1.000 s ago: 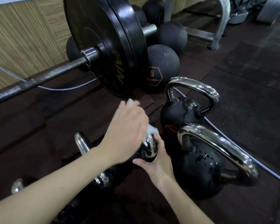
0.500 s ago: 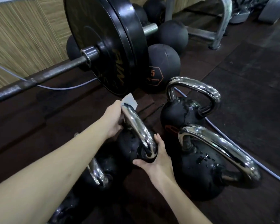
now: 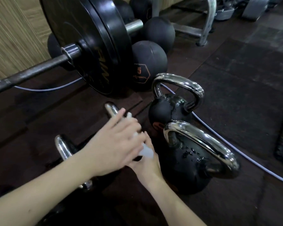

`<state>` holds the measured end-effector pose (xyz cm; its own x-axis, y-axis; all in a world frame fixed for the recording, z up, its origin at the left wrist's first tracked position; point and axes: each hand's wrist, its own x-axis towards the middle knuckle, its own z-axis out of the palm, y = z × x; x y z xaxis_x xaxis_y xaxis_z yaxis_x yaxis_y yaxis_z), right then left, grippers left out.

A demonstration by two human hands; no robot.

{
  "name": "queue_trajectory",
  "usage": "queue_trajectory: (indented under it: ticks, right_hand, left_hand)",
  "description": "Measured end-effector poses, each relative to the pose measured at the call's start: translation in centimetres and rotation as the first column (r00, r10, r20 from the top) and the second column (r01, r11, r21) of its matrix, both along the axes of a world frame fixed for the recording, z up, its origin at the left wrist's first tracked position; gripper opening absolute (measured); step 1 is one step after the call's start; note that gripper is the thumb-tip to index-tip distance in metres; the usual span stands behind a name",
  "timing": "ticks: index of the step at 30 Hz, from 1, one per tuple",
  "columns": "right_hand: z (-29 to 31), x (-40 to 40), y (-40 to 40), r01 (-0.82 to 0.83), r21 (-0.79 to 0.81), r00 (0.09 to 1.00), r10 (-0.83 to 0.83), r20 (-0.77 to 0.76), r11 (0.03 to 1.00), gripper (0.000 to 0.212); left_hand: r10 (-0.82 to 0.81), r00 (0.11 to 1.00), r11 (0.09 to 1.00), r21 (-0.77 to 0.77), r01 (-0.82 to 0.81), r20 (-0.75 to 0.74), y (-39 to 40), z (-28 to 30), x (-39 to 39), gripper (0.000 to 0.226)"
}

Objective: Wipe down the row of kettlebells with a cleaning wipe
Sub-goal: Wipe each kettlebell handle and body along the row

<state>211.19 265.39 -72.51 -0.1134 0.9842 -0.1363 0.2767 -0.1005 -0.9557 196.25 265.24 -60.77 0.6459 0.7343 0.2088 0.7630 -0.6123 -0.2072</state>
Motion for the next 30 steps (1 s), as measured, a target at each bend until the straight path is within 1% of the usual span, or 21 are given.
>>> queue_trajectory:
  ticks: [1,2,4,5,6,7,8,9,10,11,12,14,17,18,20,21,22,24,26,28,30]
  right_hand:
    - [0.2,0.1,0.0,-0.002,-0.077,0.999,-0.001,-0.039,0.997,0.1]
    - [0.9,-0.1,-0.1,-0.018,-0.115,1.0,0.015,-0.028,0.993,0.109]
    - [1.0,-0.1,-0.3,-0.053,-0.065,0.996,0.058,0.075,0.996,0.117]
    - [1.2,-0.1,-0.4,-0.04,-0.07,0.994,0.046,0.096,0.997,0.118]
    - [1.5,0.0,-0.4,-0.045,-0.092,0.995,0.053,0.088,0.995,0.118]
    - [1.9,0.1,-0.4,-0.037,-0.11,0.994,0.048,0.099,0.993,0.117]
    - [2.3,0.1,-0.4,-0.041,-0.107,0.995,0.051,0.09,0.993,0.117]
    - [2.4,0.2,-0.4,-0.049,-0.109,0.995,0.058,0.084,0.993,0.116]
    - [2.5,0.4,-0.7,-0.073,-0.099,0.993,0.082,0.089,0.992,0.115]
    - [2.8,0.8,-1.1,-0.098,-0.085,0.991,0.105,0.085,0.992,0.112]
    - [2.9,1.3,-1.8,-0.133,-0.065,0.986,0.139,0.092,0.989,0.109]
    - [3.2,3.1,-4.1,-0.193,-0.046,0.977,0.196,0.084,0.98,0.104]
    - [3.6,7.4,-8.7,-0.278,0.072,0.957,0.269,0.107,0.958,0.077]
    - [3.7,9.3,-9.9,-0.267,0.116,0.959,0.253,0.128,0.957,0.064]
    - [3.8,13.4,-11.3,-0.208,0.143,0.968,0.184,0.168,0.968,0.038]
    - [3.8,15.2,-11.6,-0.164,0.143,0.971,0.134,0.197,0.976,0.031]
    - [3.9,16.9,-11.7,-0.105,0.146,0.973,0.071,0.222,0.984,0.033]
    - [3.8,19.8,-11.2,0.016,0.186,0.968,-0.063,0.245,0.982,0.051]
    - [3.8,21.6,-10.2,0.108,0.232,0.955,-0.166,0.247,0.967,0.061]
    - [3.8,22.3,-8.8,0.123,0.205,0.959,-0.17,0.229,0.971,0.067]
    - [3.6,22.4,-7.1,0.033,0.15,0.975,-0.065,0.213,0.988,0.098]
  left_hand:
    - [0.063,0.994,0.997,-0.038,-0.06,0.086,1.0,0.4,-0.4,0.032]
    - [0.134,0.975,0.99,-0.077,-0.122,0.179,2.0,0.6,-1.1,0.035]
    - [0.266,0.887,0.959,-0.197,-0.203,0.379,3.9,0.6,-2.3,0.038]
    - [0.331,0.807,0.938,-0.265,-0.225,0.489,4.6,0.5,-2.7,0.038]
    - [0.427,0.691,0.9,-0.351,-0.26,0.583,5.1,0.4,-3.0,0.036]
    - [0.534,0.556,0.843,-0.448,-0.297,0.637,5.6,0.5,-2.9,0.035]
    - [0.628,0.428,0.778,-0.538,-0.325,0.65,6.0,0.6,-2.6,0.034]
    - [0.69,0.329,0.723,-0.605,-0.334,0.644,6.3,0.7,-2.4,0.035]
    - [0.724,0.269,0.688,-0.643,-0.337,0.635,6.4,0.8,-2.2,0.038]
    - [0.745,0.238,0.665,-0.66,-0.35,0.624,6.6,0.9,-2.1,0.041]
    - [0.757,0.225,0.65,-0.667,-0.364,0.614,6.8,1.2,-2.2,0.042]
    - [0.764,0.253,0.641,-0.656,-0.398,0.593,6.9,1.6,-2.4,0.042]
    - [0.745,0.292,0.662,-0.61,-0.436,0.6,6.6,2.3,-2.2,0.041]
    - [0.727,0.293,0.678,-0.583,-0.448,0.62,6.5,2.6,-2.0,0.041]
    - [0.689,0.269,0.706,-0.538,-0.461,0.674,6.1,3.5,-1.2,0.042]
    - [0.662,0.251,0.725,-0.518,-0.454,0.706,5.8,4.1,-0.6,0.043]
    - [0.629,0.237,0.75,-0.498,-0.436,0.741,5.5,4.8,0.1,0.043]
    - [0.574,0.217,0.792,-0.469,-0.391,0.789,5.0,6.1,1.8,0.043]
    - [0.523,0.183,0.832,-0.452,-0.32,0.832,4.7,7.3,4.3,0.043]
    - [0.489,0.17,0.863,-0.447,-0.237,0.855,4.4,7.9,7.2,0.044]
    - [0.492,0.194,0.87,-0.47,-0.15,0.849,4.0,7.3,9.9,0.042]
